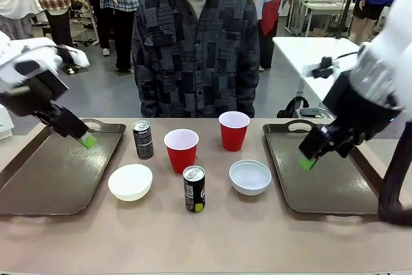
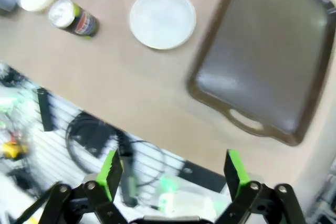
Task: Prepare tableware on both trays.
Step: Pick up a Picnic Bowl from the table and place it on a Handle tray.
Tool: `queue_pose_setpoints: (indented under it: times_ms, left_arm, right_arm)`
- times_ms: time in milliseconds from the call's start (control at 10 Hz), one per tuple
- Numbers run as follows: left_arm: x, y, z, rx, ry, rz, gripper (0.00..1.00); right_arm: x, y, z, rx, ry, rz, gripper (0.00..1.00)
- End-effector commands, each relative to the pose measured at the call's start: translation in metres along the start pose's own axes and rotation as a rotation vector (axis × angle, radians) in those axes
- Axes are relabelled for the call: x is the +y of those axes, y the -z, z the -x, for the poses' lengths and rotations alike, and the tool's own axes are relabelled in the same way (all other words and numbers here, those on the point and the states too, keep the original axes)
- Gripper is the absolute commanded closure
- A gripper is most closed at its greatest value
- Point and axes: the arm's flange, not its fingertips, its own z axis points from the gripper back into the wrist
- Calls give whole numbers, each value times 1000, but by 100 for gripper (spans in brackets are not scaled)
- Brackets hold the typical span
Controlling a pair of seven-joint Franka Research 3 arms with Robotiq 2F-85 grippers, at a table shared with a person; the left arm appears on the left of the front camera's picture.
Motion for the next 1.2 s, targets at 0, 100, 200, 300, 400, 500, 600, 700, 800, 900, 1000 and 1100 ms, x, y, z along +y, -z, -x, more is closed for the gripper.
queue_pose_setpoints:
  times_ms: [0, 100, 200, 300, 400, 500, 600, 700, 800, 900, 1000, 1100]
  left_arm:
    - [45, -19, 19, -186, -172, 326, 0]
    - [71, -22, 31, -275, -274, 430, 0]
    - [88, -29, 47, -342, -330, 460, 0]
    - [101, -37, 64, -384, -388, 461, 0]
    - [112, -47, 79, -402, -436, 454, 0]
    - [125, -57, 86, -399, -467, 442, 0]
    - [133, -63, 99, -384, -503, 412, 0]
    - [141, -69, 110, -354, -542, 388, 0]
    - [153, -76, 118, -323, -571, 380, 0]
    - [159, -81, 128, -298, -594, 378, 0]
    - [166, -85, 140, -265, -623, 372, 0]
    - [174, -88, 146, -240, -647, 363, 0]
  right_arm:
    - [-67, 14, 34, -66, 166, -370, 0]
    - [-100, 18, 57, -154, 247, -509, 0]
    - [-122, 19, 81, -224, 305, -599, 0]
    - [-144, 16, 109, -277, 382, -653, 0]
    - [-163, 10, 132, -320, 451, -694, 0]
    - [-181, 6, 148, -359, 502, -736, 0]
    - [-200, 3, 165, -373, 543, -783, 0]
    - [-212, 5, 176, -361, 583, -800, 0]
    - [-223, 7, 182, -331, 614, -814, 0]
    - [-232, 8, 188, -311, 632, -827, 0]
    - [-238, 9, 195, -282, 656, -833, 0]
    - [-243, 12, 197, -268, 679, -836, 0]
